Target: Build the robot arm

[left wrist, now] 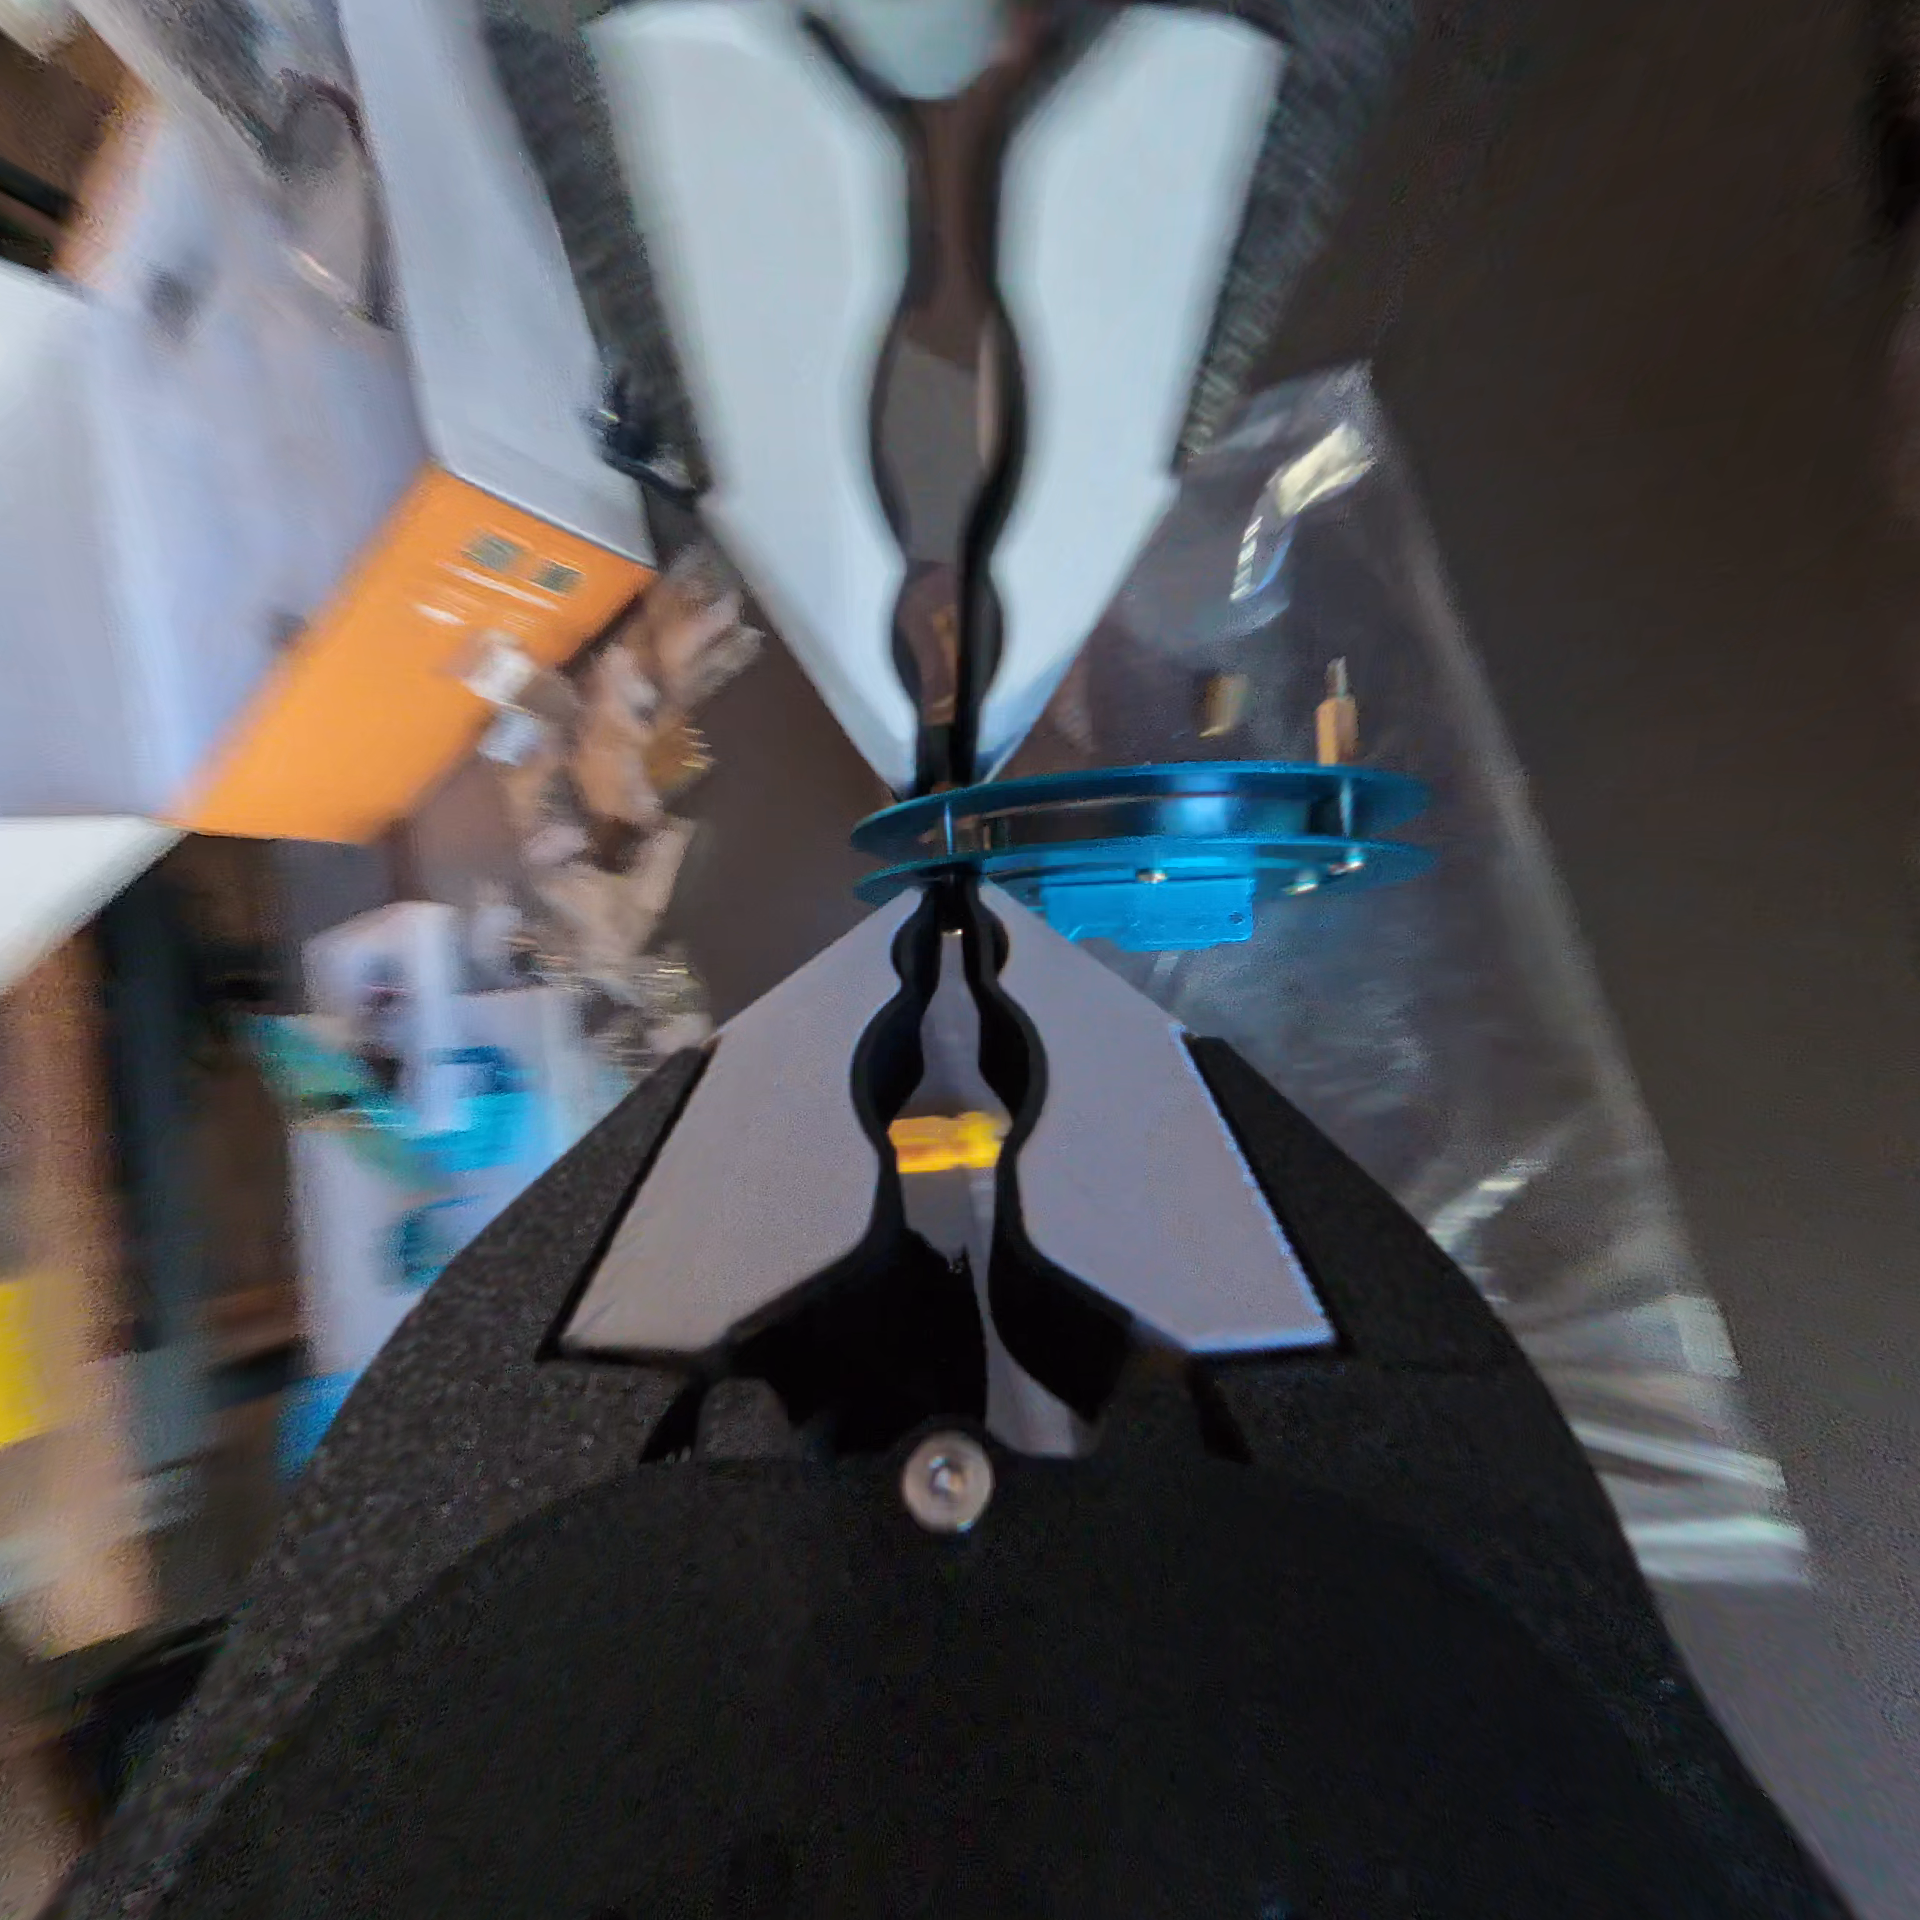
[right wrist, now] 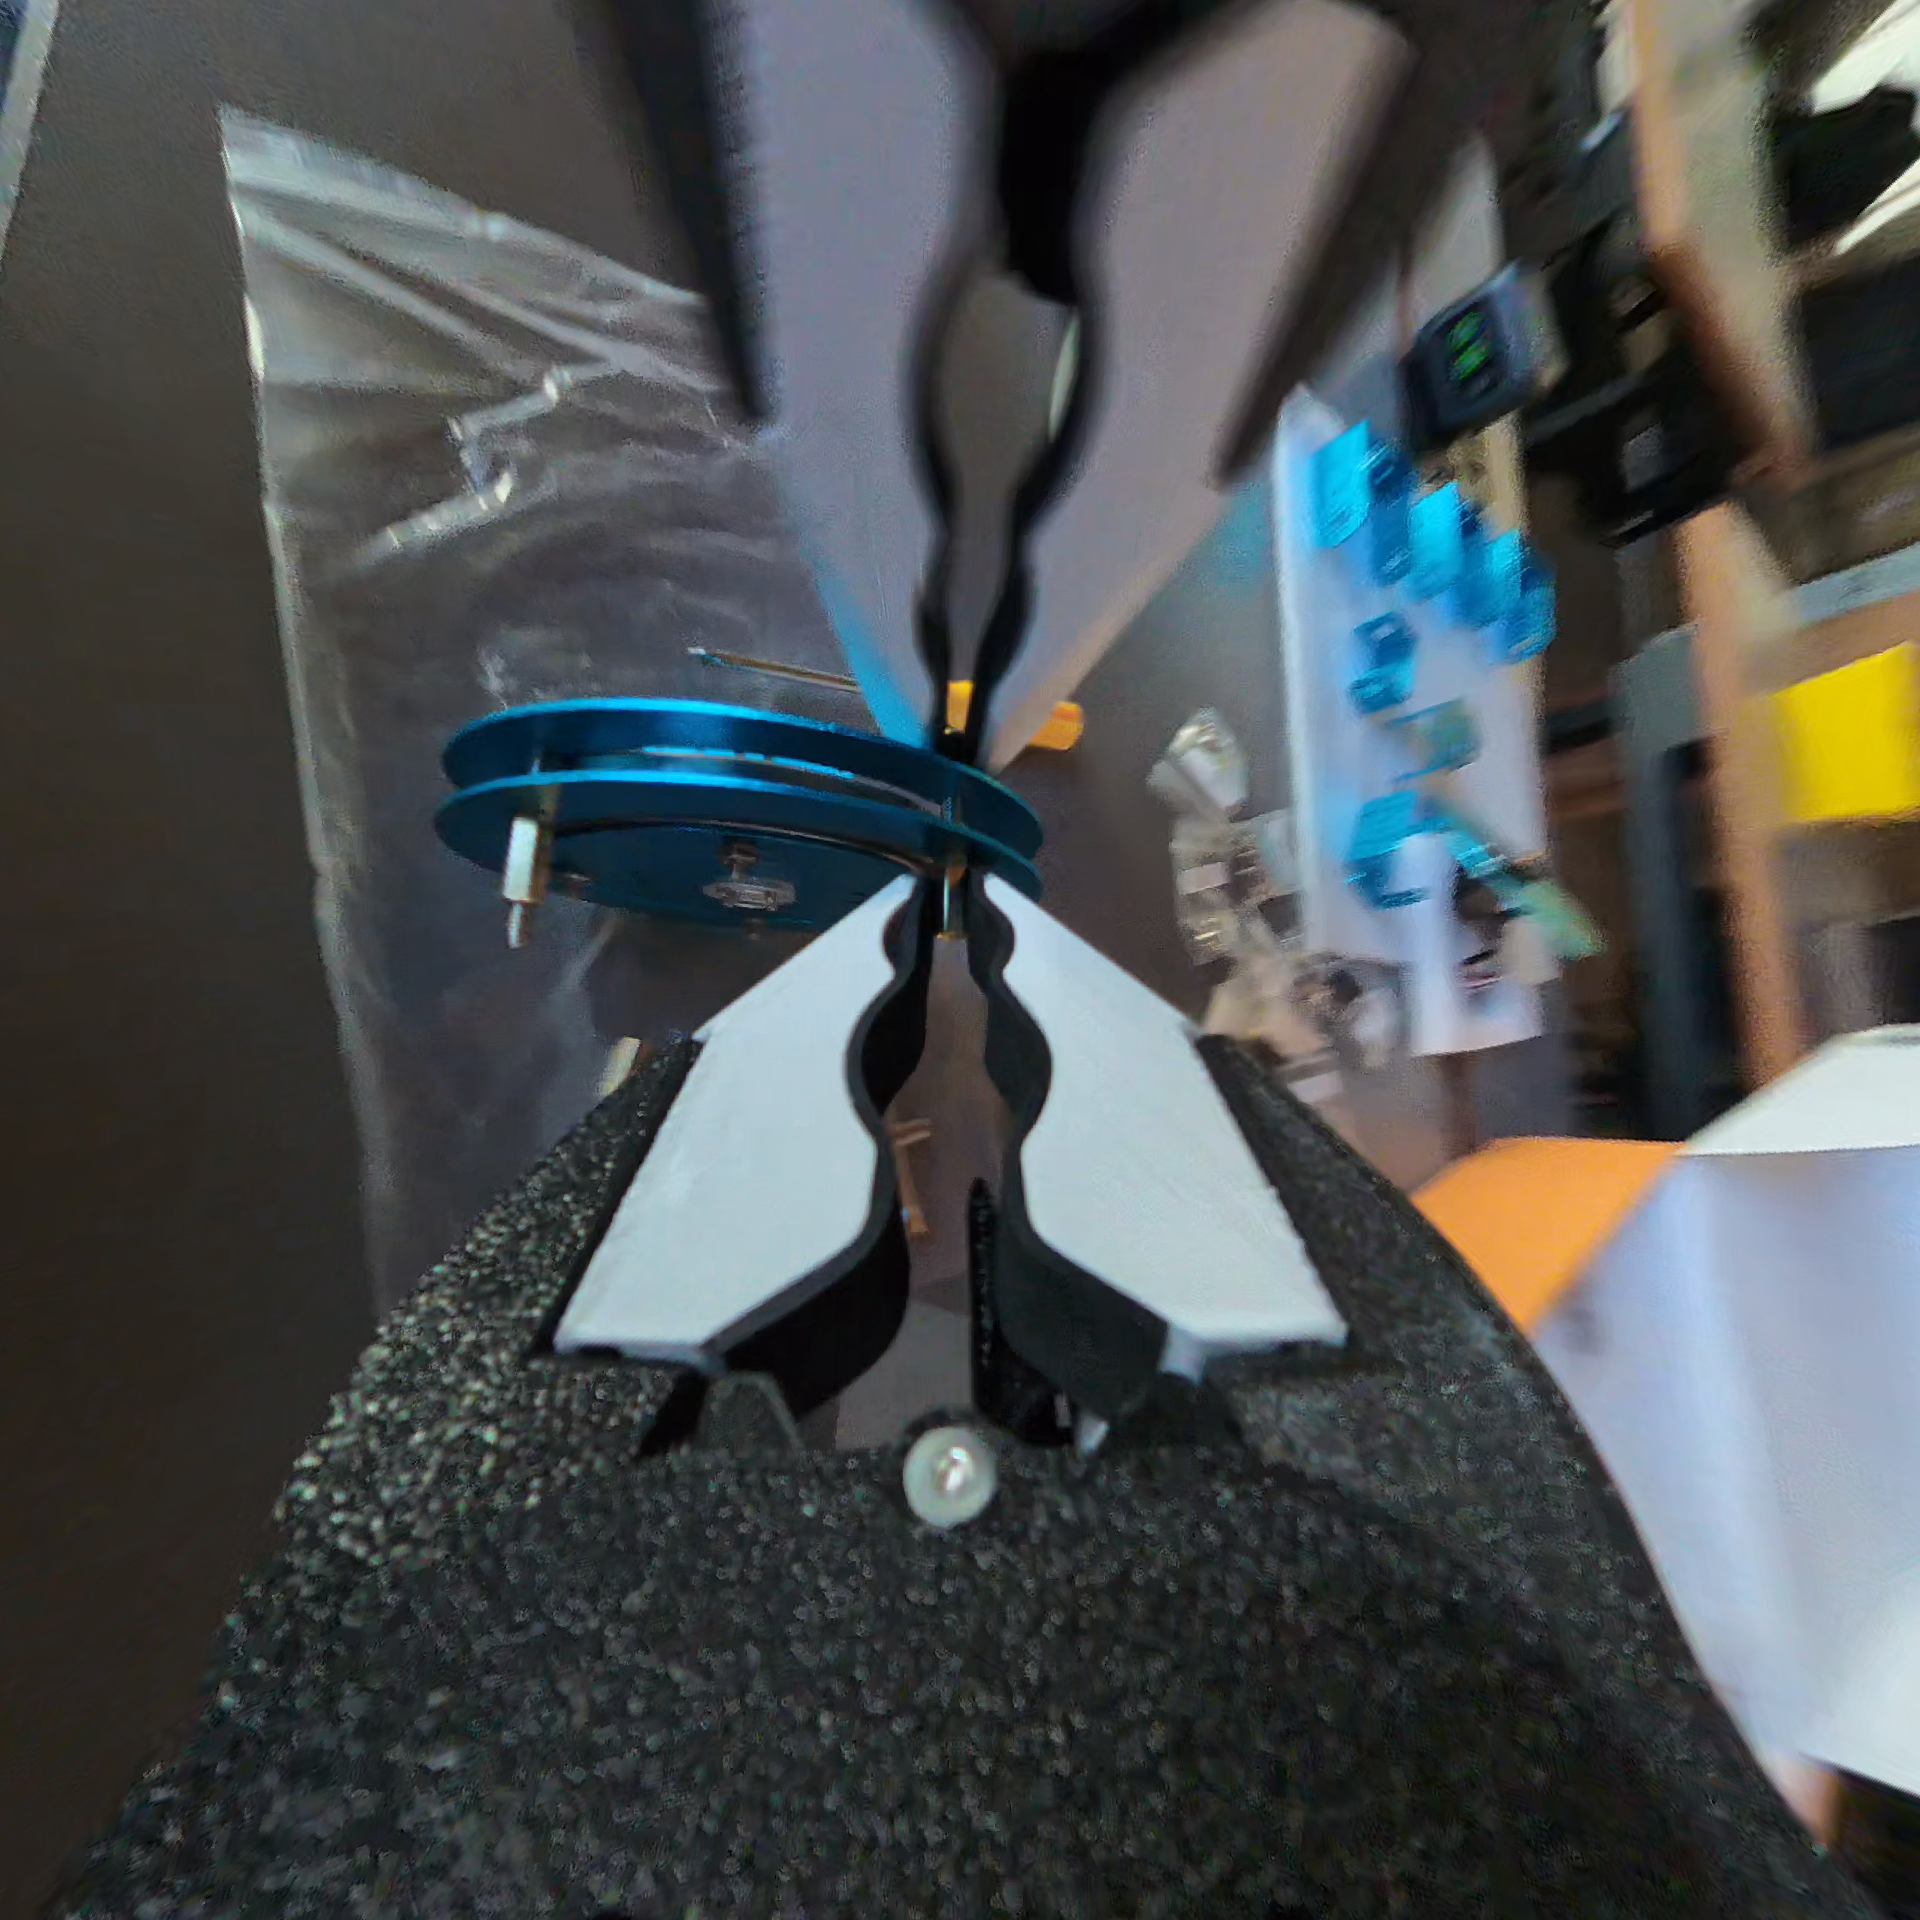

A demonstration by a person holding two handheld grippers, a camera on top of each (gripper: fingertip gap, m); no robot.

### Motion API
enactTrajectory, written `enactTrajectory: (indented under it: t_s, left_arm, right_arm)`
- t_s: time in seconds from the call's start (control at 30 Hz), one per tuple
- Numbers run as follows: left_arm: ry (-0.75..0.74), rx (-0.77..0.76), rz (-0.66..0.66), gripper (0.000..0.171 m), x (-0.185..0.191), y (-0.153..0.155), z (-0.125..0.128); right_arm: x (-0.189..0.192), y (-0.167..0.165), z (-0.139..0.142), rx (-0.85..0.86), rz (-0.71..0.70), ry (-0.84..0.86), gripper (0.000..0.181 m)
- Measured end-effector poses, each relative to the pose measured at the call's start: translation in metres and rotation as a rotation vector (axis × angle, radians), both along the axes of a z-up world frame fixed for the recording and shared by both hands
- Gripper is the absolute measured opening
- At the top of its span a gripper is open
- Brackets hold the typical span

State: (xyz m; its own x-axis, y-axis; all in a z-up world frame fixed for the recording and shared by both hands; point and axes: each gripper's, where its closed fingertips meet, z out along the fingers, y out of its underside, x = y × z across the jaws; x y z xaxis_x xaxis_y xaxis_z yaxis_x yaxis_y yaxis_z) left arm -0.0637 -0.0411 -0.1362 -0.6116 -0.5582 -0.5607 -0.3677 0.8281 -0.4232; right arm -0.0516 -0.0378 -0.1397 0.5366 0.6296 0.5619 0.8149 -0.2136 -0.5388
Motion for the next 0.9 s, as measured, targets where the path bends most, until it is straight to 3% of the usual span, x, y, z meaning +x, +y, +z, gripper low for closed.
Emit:
enactTrajectory:
  t_s: [0.1, 0.17, 0.33, 0.37, 0.43, 0.5, 0.73, 0.9]
  left_arm:
    - [-0.259, 0.48, -0.095, 0.001, 0.009, 0.003, 0.0]
    - [-0.387, 0.672, -0.131, 0.001, 0.012, 0.002, 0.001]
    - [-0.66, 1.029, -0.167, 0.001, 0.02, -0.001, 0.004]
    - [-0.685, 1.059, -0.168, 0.0, 0.021, -0.001, 0.005]
    - [-0.661, 0.963, -0.142, 0.001, 0.023, 0.0, 0.003]
    - [-0.592, 0.808, -0.114, 0.002, 0.024, 0.001, 0.002]
    - [-0.159, 0.101, 0.013, 0.002, 0.013, 0.0, -0.001]
    - [0.057, -0.206, 0.076, 0.002, 0.008, -0.002, -0.001]
  right_arm:
    - [0.005, -0.004, 0.0, -0.266, -0.055, 0.362, 0.004]
    - [0.006, -0.009, 0.001, -0.435, -0.07, 0.557, 0.004]
    - [0.005, -0.021, 0.001, -0.911, -0.127, 1.032, 0.004]
    - [0.005, -0.023, 0.002, -1.014, -0.129, 1.141, 0.004]
    - [0.006, -0.024, 0.001, -1.082, -0.104, 1.229, 0.004]
    - [0.009, -0.023, -0.002, -0.993, -0.081, 1.139, 0.005]
    - [0.006, -0.012, -0.006, -0.205, 0.023, 0.263, 0.007]
    - [0.008, -0.004, -0.006, 0.064, 0.016, -0.11, 0.005]
